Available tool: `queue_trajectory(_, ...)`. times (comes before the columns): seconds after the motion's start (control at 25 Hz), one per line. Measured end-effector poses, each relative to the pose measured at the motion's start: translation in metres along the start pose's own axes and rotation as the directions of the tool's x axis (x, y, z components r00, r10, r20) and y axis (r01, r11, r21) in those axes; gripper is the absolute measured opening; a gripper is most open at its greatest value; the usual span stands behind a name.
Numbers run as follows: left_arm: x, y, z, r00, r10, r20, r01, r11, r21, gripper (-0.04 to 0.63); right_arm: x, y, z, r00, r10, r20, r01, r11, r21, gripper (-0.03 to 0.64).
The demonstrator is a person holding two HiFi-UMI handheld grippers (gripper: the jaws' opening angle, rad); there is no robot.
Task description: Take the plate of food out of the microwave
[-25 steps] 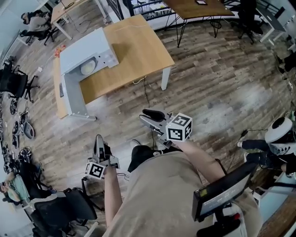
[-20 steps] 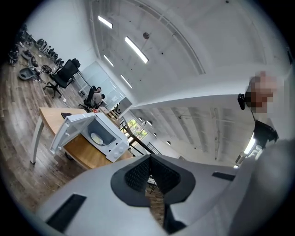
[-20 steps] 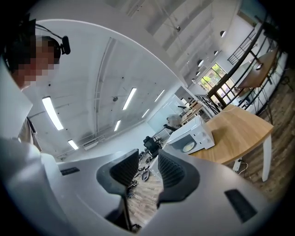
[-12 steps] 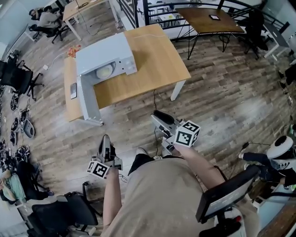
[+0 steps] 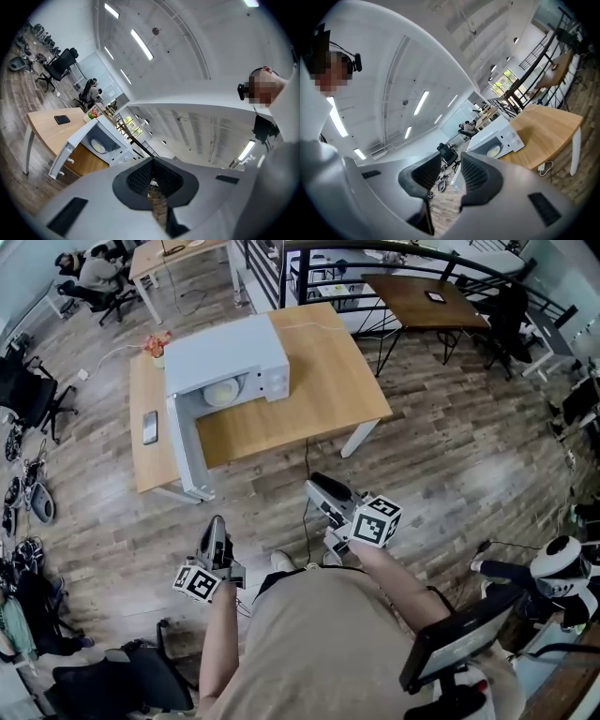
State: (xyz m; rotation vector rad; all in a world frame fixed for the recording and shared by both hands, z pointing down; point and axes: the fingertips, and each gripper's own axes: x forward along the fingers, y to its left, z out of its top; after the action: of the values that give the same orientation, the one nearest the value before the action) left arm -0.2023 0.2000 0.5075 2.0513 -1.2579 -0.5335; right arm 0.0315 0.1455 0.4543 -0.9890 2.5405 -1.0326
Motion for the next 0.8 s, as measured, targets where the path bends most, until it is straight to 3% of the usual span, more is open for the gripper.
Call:
queue_trajectory(0.48,0.004,0.035,0.007,0.996,-0.067,-0.057,0.067,0.998,-0.006,0.005,0.036,0.007,-0.033,0.998,-0.048,-0.038,0.047,0.999,-0.023,0.115)
queue_trajectory(0.8,0.012,0.043,0.013,0.996,-0.045,-0.070,0.044,0.999,-0.011,0.005,0.056,-0.008,-0.028,0.997,-0.053,-0.052,0.053,0.999,-0.001,0.114)
